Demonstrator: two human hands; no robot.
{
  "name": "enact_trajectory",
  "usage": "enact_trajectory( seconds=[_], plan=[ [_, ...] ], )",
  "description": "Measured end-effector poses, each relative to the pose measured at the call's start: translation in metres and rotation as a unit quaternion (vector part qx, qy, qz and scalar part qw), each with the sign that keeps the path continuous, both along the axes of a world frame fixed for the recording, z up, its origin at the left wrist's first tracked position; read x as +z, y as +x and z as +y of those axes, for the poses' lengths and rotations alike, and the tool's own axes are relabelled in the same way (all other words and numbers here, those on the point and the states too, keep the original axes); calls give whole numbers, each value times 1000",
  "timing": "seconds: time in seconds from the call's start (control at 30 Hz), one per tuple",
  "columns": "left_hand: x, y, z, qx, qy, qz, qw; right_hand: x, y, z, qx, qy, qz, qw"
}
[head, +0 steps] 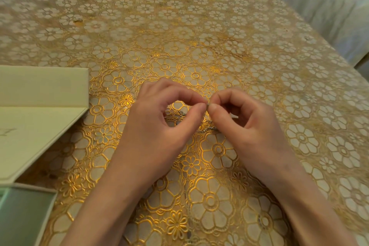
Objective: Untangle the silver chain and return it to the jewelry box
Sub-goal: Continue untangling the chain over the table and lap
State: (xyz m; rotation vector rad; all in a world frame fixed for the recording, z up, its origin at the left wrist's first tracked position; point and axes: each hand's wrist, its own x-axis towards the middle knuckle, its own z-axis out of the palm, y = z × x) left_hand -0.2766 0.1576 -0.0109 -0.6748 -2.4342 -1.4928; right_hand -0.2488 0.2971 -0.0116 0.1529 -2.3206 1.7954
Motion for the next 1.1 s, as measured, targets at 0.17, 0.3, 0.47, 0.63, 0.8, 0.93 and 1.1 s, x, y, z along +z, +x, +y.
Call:
enact_trajectory(
  seconds=[0.17,0.3,0.47,0.63,0.8,0.93,1.1],
  plan=[
    [1,1,0,6,-1,-2,1000,0,-1,0,-1,17,7,1000],
    [-1,1,0,13,-10,-4,1000,0,-1,-1,1,30,6,1000],
    [-2,1,1,15,-20,-11,1000,-1,-1,0,-4,16,1,1000],
    [0,2,0,15,-14,-23,1000,-1,-1,-1,-7,9,-5,1000],
    [-1,2,1,15,-16,-32,999,0,-1,0,-6,12,-1,1000],
    [-1,2,0,13,-12,-35,999,0,0,0,-1,17,2,1000],
    [-1,1,0,9,0,-41,999,0,0,-1,4,25,0,1000]
  ],
)
